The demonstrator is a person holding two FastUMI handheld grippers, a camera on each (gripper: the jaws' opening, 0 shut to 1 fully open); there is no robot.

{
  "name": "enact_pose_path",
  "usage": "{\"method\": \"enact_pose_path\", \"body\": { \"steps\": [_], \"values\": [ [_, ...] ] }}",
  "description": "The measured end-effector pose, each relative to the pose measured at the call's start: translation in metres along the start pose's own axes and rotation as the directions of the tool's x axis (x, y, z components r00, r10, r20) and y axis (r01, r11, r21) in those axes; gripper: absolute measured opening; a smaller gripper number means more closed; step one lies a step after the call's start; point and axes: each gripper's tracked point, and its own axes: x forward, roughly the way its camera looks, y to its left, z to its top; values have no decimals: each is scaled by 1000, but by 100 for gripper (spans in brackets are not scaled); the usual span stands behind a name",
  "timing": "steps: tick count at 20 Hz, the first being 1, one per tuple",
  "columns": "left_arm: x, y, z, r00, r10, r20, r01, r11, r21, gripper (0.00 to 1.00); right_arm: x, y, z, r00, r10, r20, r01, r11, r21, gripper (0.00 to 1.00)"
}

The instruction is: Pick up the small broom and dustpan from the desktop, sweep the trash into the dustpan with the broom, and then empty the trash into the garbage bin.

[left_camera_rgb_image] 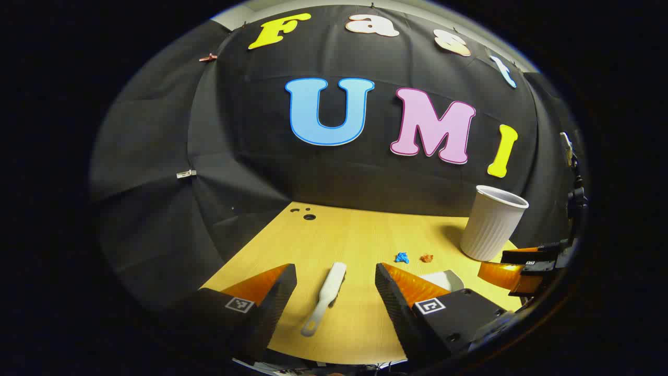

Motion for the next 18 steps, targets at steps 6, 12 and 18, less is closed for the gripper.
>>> {"method": "enact_pose_path", "body": {
  "steps": [6,12,18],
  "values": [
    [10,4,-3,1000,-20,-6,20,999,-34,96,3,-14,12,998,-46,40,46,999,-10,99],
    [20,3,-11,997,-52,-48,51,998,-28,96,6,-22,11,997,-69,38,69,998,12,99],
    [28,11,-11,997,-54,-59,53,998,-23,96,13,-22,7,997,-73,16,73,997,15,99]
  ]
}}
